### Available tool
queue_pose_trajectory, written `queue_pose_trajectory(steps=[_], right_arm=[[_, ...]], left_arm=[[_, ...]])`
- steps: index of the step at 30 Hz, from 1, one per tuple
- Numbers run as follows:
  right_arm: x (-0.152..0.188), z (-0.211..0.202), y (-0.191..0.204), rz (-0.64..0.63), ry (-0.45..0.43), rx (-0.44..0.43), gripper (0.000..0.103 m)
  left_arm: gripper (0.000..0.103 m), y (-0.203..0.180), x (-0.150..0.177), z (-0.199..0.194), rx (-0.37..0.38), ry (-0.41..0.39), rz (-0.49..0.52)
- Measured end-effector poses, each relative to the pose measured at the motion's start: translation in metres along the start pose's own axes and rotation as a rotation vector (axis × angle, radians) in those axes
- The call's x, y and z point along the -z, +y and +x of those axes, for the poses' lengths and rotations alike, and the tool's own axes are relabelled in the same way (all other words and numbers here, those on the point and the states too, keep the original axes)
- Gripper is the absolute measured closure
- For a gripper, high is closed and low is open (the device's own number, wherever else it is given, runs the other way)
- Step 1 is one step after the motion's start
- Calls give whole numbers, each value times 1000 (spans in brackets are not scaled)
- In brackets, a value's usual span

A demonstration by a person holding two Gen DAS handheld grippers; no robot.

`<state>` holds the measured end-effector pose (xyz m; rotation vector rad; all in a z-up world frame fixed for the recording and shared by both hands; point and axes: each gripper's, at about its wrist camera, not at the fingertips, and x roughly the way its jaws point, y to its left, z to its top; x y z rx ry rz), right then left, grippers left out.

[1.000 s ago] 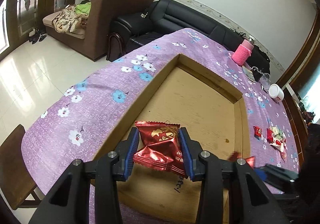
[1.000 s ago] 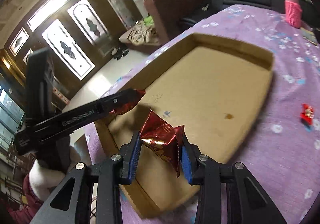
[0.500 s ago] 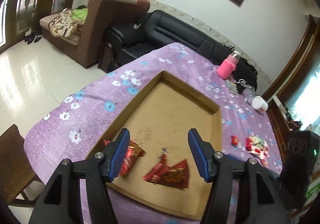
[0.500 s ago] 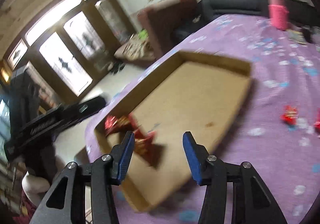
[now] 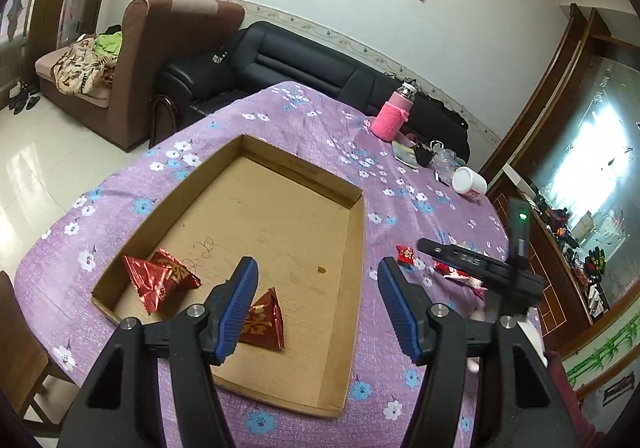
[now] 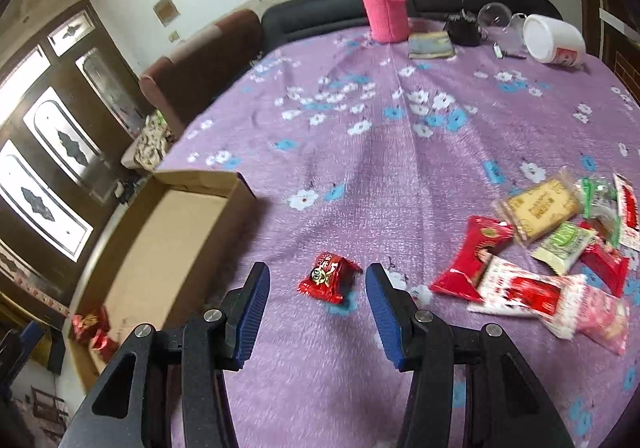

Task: Organize snacks
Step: 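Grasp the small red candy packet with the right tool while the left grasps another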

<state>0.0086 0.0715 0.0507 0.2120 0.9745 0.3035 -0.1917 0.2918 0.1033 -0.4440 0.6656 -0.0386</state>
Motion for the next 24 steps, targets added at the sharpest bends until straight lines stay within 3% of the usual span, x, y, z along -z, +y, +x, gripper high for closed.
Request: queue_pose_trajectory(steps=[1, 3, 5, 9, 12, 14, 17, 20, 21, 24], right_arm=[[-1, 9, 3, -5, 11, 19, 51], [-4, 19, 4, -7, 26, 40, 75], [-1, 29, -1, -3, 46, 43, 83], [5, 28, 3, -10, 64, 8, 84], [19, 21, 9, -12, 133, -89, 83], [29, 14, 16, -34, 203, -211, 83], [26, -17, 3, 0, 141, -267, 80], [8, -47, -30, 57, 18, -161, 67], [0, -55, -45, 71, -13, -98, 67], [-9, -62, -71, 107, -27, -20, 67]], left_arm=[[41, 1, 0, 0, -3, 3, -2], [41, 2, 1, 0, -11, 4, -4], [41, 3, 1, 0, -15, 4, -4], [41, 1, 2, 2, -13, 11, -2], [41, -4, 3, 5, 1, 19, 5], [41, -8, 4, 8, 12, 26, 15], [41, -16, 7, 9, 31, 36, 36], [41, -22, 10, 10, 52, 42, 54], [41, -24, 11, 11, 60, 46, 59], [41, -33, 16, 15, 96, 61, 89]])
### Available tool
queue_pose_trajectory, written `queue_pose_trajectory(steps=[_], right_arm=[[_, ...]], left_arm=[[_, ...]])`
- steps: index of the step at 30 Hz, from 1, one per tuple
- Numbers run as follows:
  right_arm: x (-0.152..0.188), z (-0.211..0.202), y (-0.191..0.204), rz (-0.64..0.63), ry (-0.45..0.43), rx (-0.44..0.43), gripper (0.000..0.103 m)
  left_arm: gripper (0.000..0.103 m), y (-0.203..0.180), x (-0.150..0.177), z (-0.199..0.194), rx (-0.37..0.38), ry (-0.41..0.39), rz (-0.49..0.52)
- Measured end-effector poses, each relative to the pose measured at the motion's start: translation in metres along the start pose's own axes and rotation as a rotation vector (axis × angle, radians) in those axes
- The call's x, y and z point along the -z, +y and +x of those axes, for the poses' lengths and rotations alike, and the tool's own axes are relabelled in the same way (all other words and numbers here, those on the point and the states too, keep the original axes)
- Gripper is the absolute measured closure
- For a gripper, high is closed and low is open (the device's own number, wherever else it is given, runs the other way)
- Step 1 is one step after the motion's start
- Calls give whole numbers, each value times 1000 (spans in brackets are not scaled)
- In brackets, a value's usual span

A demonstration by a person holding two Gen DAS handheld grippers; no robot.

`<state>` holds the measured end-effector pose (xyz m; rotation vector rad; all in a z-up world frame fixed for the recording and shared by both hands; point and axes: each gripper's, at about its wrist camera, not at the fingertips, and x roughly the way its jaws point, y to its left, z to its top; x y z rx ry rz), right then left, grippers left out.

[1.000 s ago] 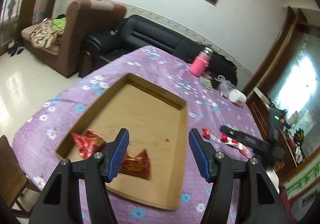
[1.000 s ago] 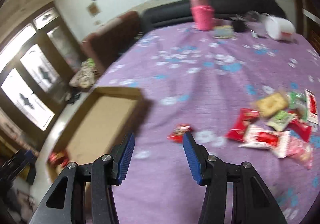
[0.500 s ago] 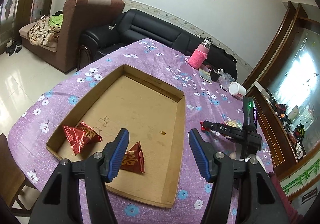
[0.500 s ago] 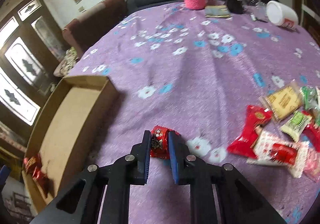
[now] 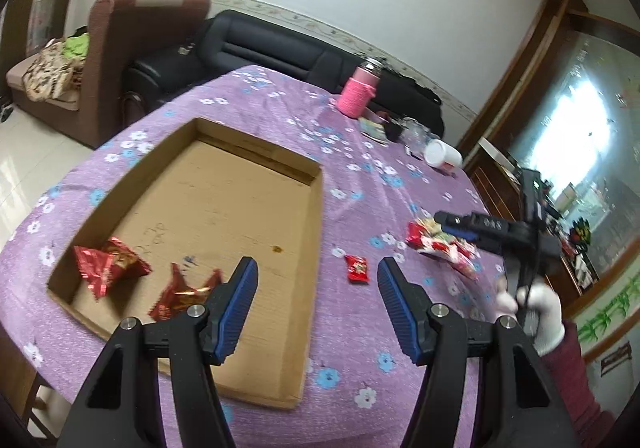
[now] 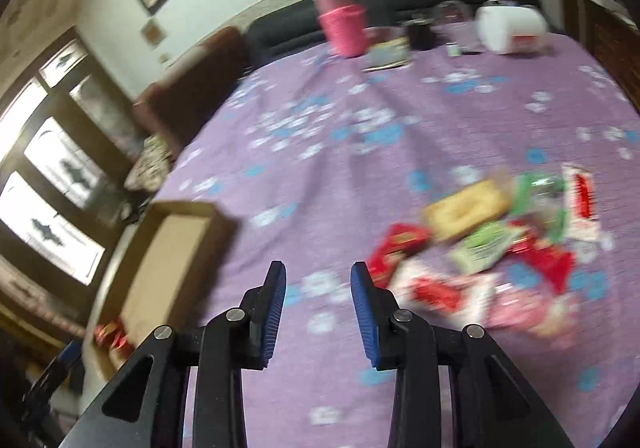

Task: Organize snacks
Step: 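Grasp the small red candy packet with the right tool while the left grasps another, then drop both red packets into the cardboard box by opening both tools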

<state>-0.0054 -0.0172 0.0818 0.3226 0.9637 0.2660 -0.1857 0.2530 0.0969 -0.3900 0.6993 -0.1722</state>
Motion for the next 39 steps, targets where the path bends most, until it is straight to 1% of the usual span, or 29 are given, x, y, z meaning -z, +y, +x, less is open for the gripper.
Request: queue_pose_trajectory(steps=[3, 6, 10, 14, 15, 17, 20, 23, 27, 28, 30, 31, 33, 34, 35, 39], right_arm=[[-4, 9, -11, 8, 10, 52, 67], [-6, 28, -11, 13, 53, 81, 67], [-11, 51, -6, -1, 72, 153, 67], [-11, 73, -5, -12, 100, 206, 67], [-10, 72, -3, -22, 77, 217, 70], [-8, 73, -2, -39, 62, 237, 83], [-2, 68, -4, -36, 56, 188, 84], [7, 51, -3, -38, 32, 135, 84], [17, 32, 0, -41, 17, 61, 84], [20, 29, 1, -42, 15, 45, 84], [24, 21, 3, -43, 9, 10, 83], [26, 17, 3, -44, 6, -7, 83], [29, 13, 5, -41, 2, -29, 83], [30, 10, 6, -39, 0, -40, 83], [31, 10, 5, -39, -1, -48, 83], [32, 6, 8, -42, -9, -61, 83]], left_arm=[[41, -8, 4, 7, 18, 17, 27], [41, -17, 7, 15, 38, 41, 49], [41, -31, 9, 23, 57, 65, 79], [42, -50, 10, 43, 70, 114, 115], [42, -54, 11, 49, 71, 125, 127], [42, -66, 13, 67, 60, 154, 162], [42, -78, 13, 91, 42, 186, 193], [42, -86, 10, 117, 5, 203, 225], [42, -87, 7, 148, -34, 234, 235], [42, -87, 7, 157, -59, 243, 239], [43, -86, 7, 167, -83, 254, 242], [45, -85, 7, 173, -95, 260, 244], [65, -84, 11, 182, -126, 278, 261], [84, -82, 13, 187, -142, 293, 265], [83, -81, 14, 186, -139, 278, 269], [84, -80, 15, 179, -138, 263, 255]])
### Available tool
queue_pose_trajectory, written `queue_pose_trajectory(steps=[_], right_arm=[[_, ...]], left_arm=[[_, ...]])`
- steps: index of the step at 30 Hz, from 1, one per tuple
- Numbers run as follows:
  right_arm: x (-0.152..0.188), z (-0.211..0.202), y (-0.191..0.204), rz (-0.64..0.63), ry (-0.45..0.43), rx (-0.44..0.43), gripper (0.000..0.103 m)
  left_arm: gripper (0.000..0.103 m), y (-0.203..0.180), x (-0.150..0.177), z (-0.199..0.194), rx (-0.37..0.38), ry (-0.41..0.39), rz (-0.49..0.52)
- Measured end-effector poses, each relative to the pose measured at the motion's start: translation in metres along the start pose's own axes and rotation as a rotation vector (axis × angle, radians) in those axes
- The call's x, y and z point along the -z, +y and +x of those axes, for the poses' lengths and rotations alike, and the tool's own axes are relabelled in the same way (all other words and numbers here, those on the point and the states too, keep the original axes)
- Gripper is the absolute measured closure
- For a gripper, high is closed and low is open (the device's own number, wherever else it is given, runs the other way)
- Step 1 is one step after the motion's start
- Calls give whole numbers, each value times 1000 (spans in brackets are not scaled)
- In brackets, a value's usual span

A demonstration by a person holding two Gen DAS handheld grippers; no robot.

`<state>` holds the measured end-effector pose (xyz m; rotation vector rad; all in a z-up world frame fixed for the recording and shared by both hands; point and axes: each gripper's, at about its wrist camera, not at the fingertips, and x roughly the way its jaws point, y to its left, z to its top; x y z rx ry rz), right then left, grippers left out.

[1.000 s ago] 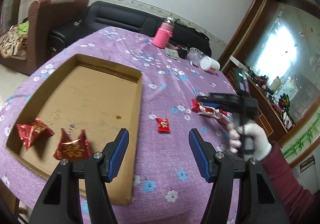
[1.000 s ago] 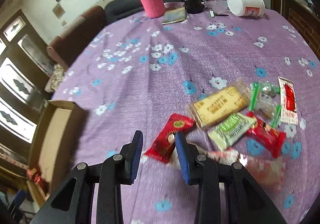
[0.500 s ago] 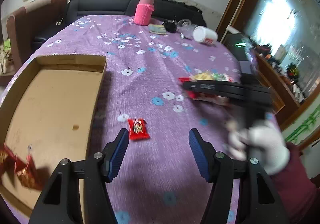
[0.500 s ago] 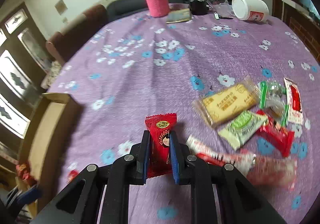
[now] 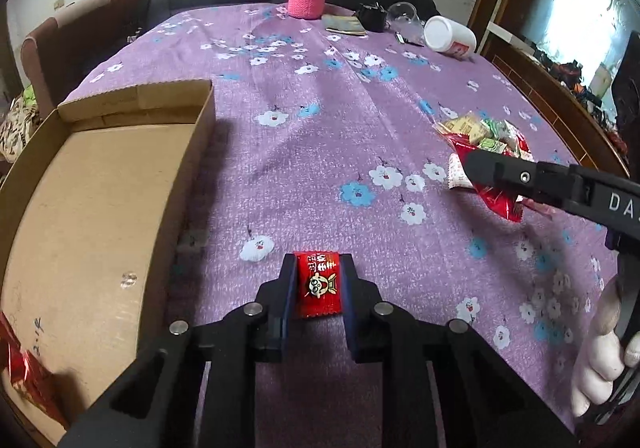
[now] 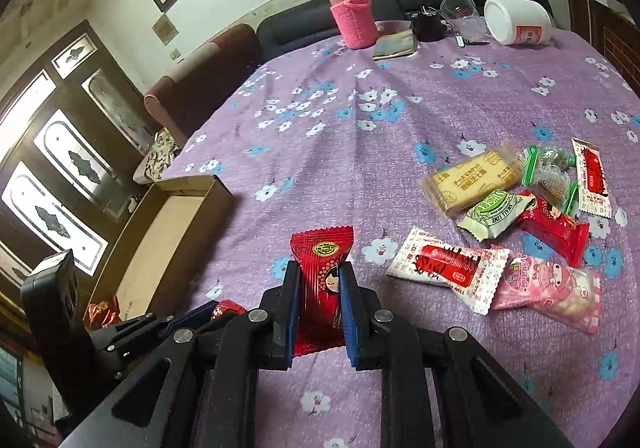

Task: Organize snacks
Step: 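Drop both red packets into the cardboard box by opening both tools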

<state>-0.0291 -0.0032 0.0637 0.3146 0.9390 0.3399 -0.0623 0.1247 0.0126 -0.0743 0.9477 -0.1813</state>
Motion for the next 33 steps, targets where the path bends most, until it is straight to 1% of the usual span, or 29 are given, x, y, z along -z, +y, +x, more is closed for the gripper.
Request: queue_pose_trajectory(steps=[4, 7, 10, 13, 17, 20, 23, 26, 28, 33], right_arm=[[3, -5, 8, -7, -4, -15, 83], [6, -12, 25, -37, -6, -39, 83], [9, -16, 47, -71, -1, -72, 83], [13, -13, 79, -121, 18, -115, 83], [17, 6, 122, -162, 72, -183, 83], [18, 27, 150, -190, 124, -220, 82], [19, 54, 182, -222, 185, -248, 82], [22, 82, 209, -245, 243, -266, 82], [23, 102, 225, -257, 278, -270, 82], [26, 138, 242, -271, 331, -244, 81]], left_arm=[[84, 4, 3, -21, 55, -30, -34], [84, 12, 6, -51, 103, -71, -65], [84, 29, 8, -79, 110, -114, -98], [84, 62, 10, -107, 58, -163, -136], [84, 123, 13, -127, -69, -190, -219], [84, 164, 15, -128, -154, -185, -270], [84, 196, 16, -119, -194, -157, -309], [84, 221, 18, -106, -170, -123, -351], [84, 231, 18, -98, -163, -106, -363], [83, 236, 19, -88, -139, -88, -367]])
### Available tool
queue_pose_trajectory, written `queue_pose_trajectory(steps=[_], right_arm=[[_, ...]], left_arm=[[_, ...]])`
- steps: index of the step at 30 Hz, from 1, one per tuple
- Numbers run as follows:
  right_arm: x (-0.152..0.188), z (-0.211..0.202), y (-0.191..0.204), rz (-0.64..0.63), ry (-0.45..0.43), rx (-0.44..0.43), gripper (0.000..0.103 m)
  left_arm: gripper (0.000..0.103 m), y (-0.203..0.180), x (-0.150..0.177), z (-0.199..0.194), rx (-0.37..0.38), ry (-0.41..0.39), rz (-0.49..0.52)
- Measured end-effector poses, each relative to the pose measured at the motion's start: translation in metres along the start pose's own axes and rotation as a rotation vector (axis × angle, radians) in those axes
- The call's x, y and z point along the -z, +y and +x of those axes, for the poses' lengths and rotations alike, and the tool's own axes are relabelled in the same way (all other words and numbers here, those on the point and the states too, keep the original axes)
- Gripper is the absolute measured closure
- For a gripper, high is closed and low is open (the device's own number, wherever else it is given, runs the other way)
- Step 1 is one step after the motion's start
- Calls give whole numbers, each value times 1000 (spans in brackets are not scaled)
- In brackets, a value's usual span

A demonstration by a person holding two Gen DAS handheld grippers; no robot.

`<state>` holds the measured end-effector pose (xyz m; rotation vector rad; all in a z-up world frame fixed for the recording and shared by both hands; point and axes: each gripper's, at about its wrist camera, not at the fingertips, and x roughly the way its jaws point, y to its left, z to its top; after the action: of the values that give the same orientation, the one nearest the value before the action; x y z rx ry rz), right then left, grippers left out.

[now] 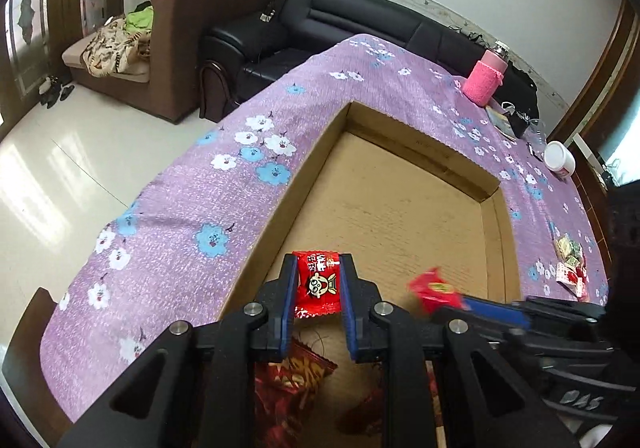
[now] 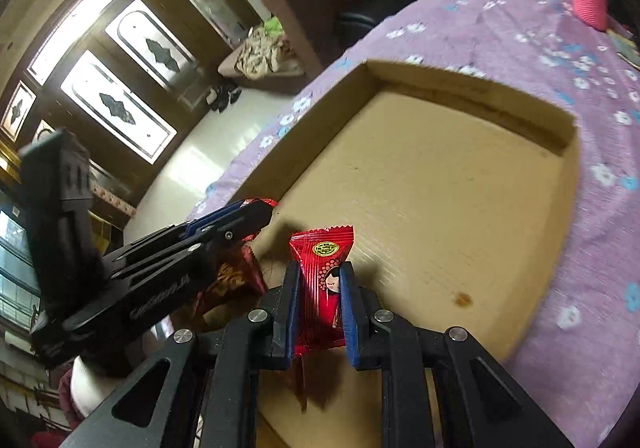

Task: Organize snacks
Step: 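Drop both red packets into the cardboard box by opening both tools, then grasp the pink cartoon bag with the right tool while the left grasps the red sausage stick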

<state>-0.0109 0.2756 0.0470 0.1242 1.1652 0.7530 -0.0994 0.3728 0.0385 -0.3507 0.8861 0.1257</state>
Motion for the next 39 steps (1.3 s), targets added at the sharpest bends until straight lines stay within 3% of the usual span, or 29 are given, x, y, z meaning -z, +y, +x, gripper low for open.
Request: queue_pose_trajectory(steps=[4, 7, 8, 12, 14, 16, 22, 25, 29, 31, 34, 39], right_arm=[[-2, 17, -1, 21, 23, 8, 80], [-3, 17, -7, 41, 24, -14, 80], [-4, 13, -9, 43, 14, -12, 80], [2, -20, -19, 64, -50, -22, 78], [7, -44, -30, 82, -98, -19, 77], [14, -69, -44, 103, -145, -8, 76], [50, -157, -116, 204, -287, 100, 76], [74, -204, -168, 299, -348, 210, 76], [105, -245, -228, 412, -379, 332, 77], [112, -251, -243, 440, -370, 339, 77], [113, -248, -261, 471, -372, 305, 77], [90, -222, -273, 426, -346, 370, 77]], left_arm=[[79, 0, 0, 0, 2, 0, -7], [53, 0, 0, -6, 3, -17, -22], [50, -1, 1, -11, 5, -32, -25], [43, -11, 4, -35, 24, -69, -18], [27, -22, 6, -51, 31, -87, -24], [21, -38, 10, -68, 50, -114, -25], [19, -104, 38, -99, 296, -149, 24], [19, -142, 57, -83, 388, -71, 46], [19, -175, 77, -50, 392, 38, 57], [19, -187, 85, -41, 372, 62, 69], [19, -189, 89, -38, 349, 59, 67], [19, -184, 88, -37, 324, 51, 48]])
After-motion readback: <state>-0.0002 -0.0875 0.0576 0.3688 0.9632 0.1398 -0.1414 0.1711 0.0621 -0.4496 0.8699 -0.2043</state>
